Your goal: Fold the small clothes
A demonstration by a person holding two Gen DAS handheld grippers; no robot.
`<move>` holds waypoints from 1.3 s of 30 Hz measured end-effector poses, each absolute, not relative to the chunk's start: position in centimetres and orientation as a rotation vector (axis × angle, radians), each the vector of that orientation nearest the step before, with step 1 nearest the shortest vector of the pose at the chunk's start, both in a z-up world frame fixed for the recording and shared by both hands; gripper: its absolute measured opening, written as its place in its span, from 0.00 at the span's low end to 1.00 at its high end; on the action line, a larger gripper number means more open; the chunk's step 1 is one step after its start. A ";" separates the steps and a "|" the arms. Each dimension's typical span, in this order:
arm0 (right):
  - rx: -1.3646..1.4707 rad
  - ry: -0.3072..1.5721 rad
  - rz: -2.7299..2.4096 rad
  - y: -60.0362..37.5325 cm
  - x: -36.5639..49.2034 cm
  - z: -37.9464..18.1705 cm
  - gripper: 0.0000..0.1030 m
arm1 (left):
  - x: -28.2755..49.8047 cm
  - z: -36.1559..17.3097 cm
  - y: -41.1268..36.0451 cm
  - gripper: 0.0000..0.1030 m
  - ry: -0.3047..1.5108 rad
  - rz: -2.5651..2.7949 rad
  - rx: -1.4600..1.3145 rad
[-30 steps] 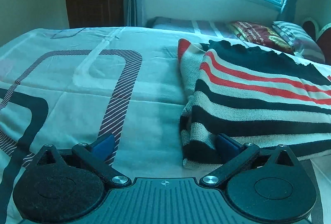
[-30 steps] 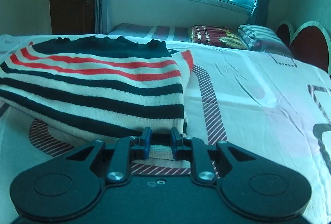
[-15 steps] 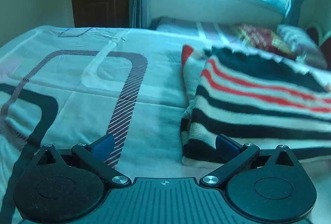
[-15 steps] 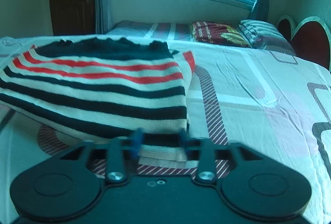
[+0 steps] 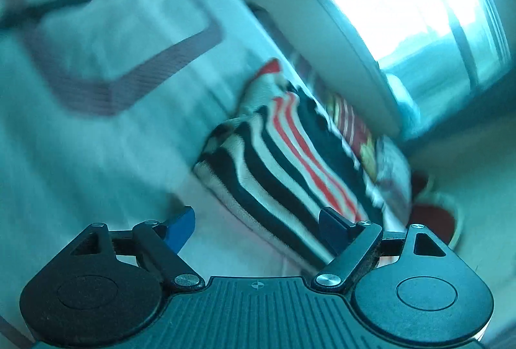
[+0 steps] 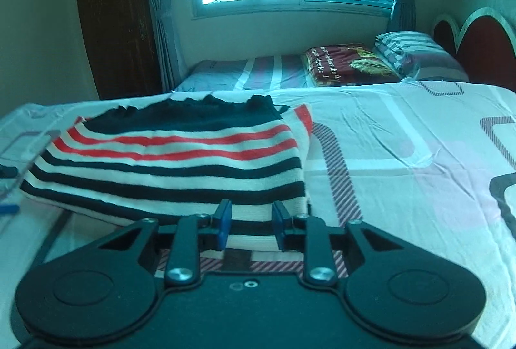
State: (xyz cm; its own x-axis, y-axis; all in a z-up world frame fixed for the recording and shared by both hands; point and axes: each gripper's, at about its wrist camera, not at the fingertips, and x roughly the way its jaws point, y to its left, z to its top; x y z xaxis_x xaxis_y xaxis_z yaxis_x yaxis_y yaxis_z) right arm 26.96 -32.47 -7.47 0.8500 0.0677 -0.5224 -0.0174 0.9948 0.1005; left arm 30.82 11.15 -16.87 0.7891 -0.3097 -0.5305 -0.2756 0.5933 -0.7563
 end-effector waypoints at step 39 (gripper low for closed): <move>0.239 0.607 0.316 -23.9 38.6 -8.6 0.02 | 37.8 -19.7 10.7 0.21 0.532 0.018 -1.163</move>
State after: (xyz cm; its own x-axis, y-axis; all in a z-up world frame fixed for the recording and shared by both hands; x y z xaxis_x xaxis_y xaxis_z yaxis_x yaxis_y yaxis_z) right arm 38.62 -23.86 -8.57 0.7760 0.3587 -0.5188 -0.2196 0.9248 0.3108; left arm 37.77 10.73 -19.67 0.8766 -0.2557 -0.4076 -0.2829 0.4113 -0.8665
